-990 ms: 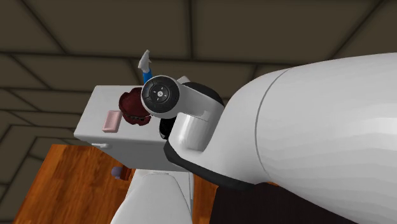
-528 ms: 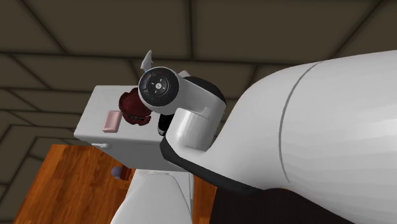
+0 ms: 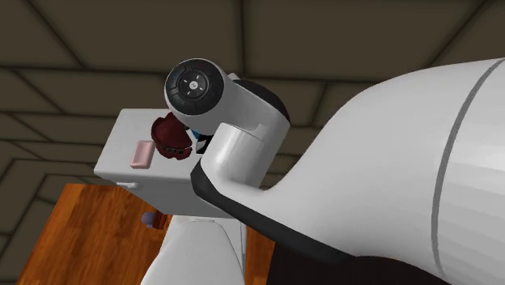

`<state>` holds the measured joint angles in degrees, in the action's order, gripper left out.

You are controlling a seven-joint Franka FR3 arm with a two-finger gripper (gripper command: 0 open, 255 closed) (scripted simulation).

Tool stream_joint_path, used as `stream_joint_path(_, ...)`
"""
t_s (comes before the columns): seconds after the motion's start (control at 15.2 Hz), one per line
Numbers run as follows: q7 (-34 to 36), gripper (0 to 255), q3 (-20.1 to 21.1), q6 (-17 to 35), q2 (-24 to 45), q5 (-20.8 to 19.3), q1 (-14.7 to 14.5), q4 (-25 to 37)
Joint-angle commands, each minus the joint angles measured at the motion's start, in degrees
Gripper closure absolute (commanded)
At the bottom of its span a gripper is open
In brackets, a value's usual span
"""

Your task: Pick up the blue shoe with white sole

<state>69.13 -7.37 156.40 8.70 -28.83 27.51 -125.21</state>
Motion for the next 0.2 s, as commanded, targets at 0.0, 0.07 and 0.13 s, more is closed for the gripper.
stream_joint_path(0.0,-0.95,255,0.30,-1.27,-0.90,0.92,0.05,0.49)
stream_joint_path(0.07,-1.02,255,0.32,-1.36,-0.98,0.99,0.05,0.52)
stream_joint_path(0.13,-1.02,255,0.32,-1.36,-0.98,0.99,0.05,0.52)
